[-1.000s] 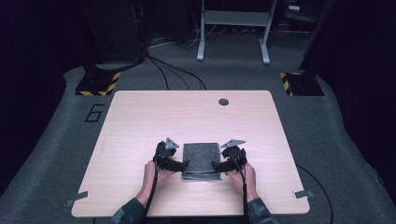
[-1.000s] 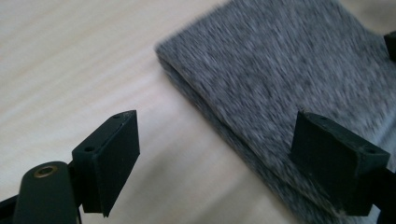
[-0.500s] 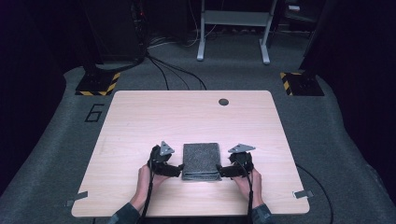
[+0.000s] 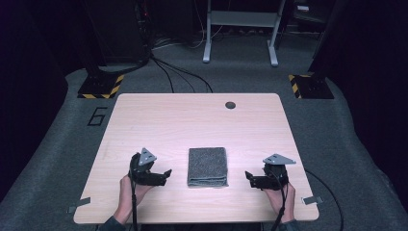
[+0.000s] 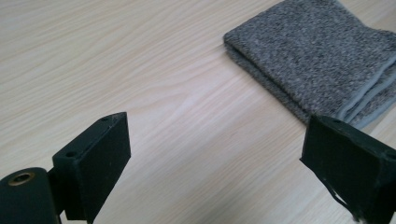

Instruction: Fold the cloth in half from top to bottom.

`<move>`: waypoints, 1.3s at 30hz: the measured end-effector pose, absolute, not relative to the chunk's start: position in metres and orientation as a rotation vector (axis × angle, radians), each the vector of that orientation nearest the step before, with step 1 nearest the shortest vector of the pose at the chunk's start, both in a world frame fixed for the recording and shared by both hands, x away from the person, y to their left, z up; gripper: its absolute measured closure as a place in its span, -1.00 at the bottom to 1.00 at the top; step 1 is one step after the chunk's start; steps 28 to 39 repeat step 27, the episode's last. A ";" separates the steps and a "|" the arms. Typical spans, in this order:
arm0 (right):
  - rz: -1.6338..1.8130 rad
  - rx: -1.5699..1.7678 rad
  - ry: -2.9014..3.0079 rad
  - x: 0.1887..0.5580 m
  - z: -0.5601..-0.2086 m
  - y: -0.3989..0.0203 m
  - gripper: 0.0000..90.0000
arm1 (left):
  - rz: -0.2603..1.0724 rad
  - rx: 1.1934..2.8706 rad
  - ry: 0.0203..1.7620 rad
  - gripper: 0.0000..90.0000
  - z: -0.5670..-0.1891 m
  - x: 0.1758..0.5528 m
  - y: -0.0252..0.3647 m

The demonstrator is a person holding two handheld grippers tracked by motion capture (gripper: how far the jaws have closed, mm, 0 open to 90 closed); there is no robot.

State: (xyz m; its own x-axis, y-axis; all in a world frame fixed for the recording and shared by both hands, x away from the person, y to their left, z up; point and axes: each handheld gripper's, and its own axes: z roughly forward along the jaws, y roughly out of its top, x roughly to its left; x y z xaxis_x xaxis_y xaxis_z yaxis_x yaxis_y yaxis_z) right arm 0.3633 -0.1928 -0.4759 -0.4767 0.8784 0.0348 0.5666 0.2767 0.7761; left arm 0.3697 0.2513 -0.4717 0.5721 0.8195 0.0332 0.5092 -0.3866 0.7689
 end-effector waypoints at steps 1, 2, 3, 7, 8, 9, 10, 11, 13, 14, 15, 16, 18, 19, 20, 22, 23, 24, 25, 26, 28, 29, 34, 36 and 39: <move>1.052 1.304 2.150 0.363 -0.476 -0.193 -0.83 | 0.538 2.068 1.058 -0.83 -0.472 0.370 0.251; 1.045 1.332 2.131 0.360 -0.478 -0.202 -0.83 | 0.538 2.063 1.068 -0.83 -0.472 0.368 0.256; 1.038 1.334 2.123 0.358 -0.479 -0.207 -0.83 | 0.552 2.049 1.089 -0.83 -0.475 0.364 0.265; 1.019 1.374 2.104 0.355 -0.484 -0.221 -0.83 | 0.551 2.045 1.137 -0.84 -0.484 0.361 0.279; 1.009 1.381 2.097 0.354 -0.486 -0.226 -0.83 | 0.549 2.037 1.156 -0.84 -0.488 0.360 0.283; 1.003 1.413 2.079 0.353 -0.492 -0.235 -0.83 | 0.561 2.042 1.188 -0.85 -0.495 0.358 0.293; 1.003 1.413 2.079 0.353 -0.492 -0.235 -0.83 | 0.561 2.042 1.188 -0.86 -0.495 0.358 0.293; 0.995 1.447 2.059 0.352 -0.500 -0.245 -0.83 | 0.569 2.032 1.225 -0.86 -0.503 0.357 0.303; 0.984 1.461 2.058 0.352 -0.504 -0.249 -0.83 | 0.567 2.029 1.243 -0.87 -0.507 0.356 0.308; 0.975 1.467 2.053 0.353 -0.508 -0.253 -0.84 | 0.577 2.035 1.258 -0.87 -0.511 0.356 0.312; 0.950 1.487 2.050 0.354 -0.517 -0.260 -0.85 | 0.576 2.020 1.289 -0.90 -0.519 0.356 0.320; 0.950 1.487 2.050 0.354 -0.517 -0.260 -0.85 | 0.576 2.020 1.289 -0.90 -0.519 0.356 0.320; 0.935 1.502 2.046 0.356 -0.525 -0.265 -0.88 | 0.595 2.018 1.318 -0.93 -0.524 0.355 0.325; 0.934 1.505 2.041 0.358 -0.528 -0.268 -0.89 | 0.646 2.030 1.317 -0.93 -0.528 0.355 0.327; 0.934 1.505 2.041 0.358 -0.528 -0.268 -0.89 | 0.646 2.030 1.317 -0.95 -0.528 0.355 0.327; 0.890 1.481 2.043 0.360 -0.529 -0.267 -0.90 | 0.618 1.998 1.353 -1.00 -0.531 0.358 0.333; 0.881 1.484 2.040 0.360 -0.529 -0.265 -0.91 | 0.628 1.992 1.353 -1.00 -0.532 0.358 0.333; 0.881 1.484 2.040 0.360 -0.529 -0.265 -0.91 | 0.628 1.992 1.353 -1.00 -0.532 0.358 0.333; 0.883 1.475 2.051 0.361 -0.529 -0.265 -0.92 | 0.622 1.996 1.352 -1.00 -0.532 0.359 0.334; 0.884 1.474 2.053 0.362 -0.530 -0.265 -0.93 | 0.594 1.989 1.354 -0.99 -0.532 0.361 0.335; 0.884 1.475 2.053 0.362 -0.530 -0.265 -0.94 | 0.594 1.989 1.354 -1.00 -0.532 0.361 0.335; 0.884 1.475 2.053 0.362 -0.530 -0.265 -0.94 | 0.594 1.989 1.354 -1.00 -0.532 0.361 0.335; 0.884 1.475 2.053 0.362 -0.530 -0.265 -0.94 | 0.594 1.989 1.354 -1.00 -0.532 0.361 0.335; 0.884 1.475 2.053 0.362 -0.530 -0.265 -0.94 | 0.594 1.989 1.354 -1.00 -0.532 0.361 0.335; 0.884 1.475 2.053 0.362 -0.530 -0.265 -0.94 | 0.594 1.989 1.354 -1.00 -0.532 0.361 0.335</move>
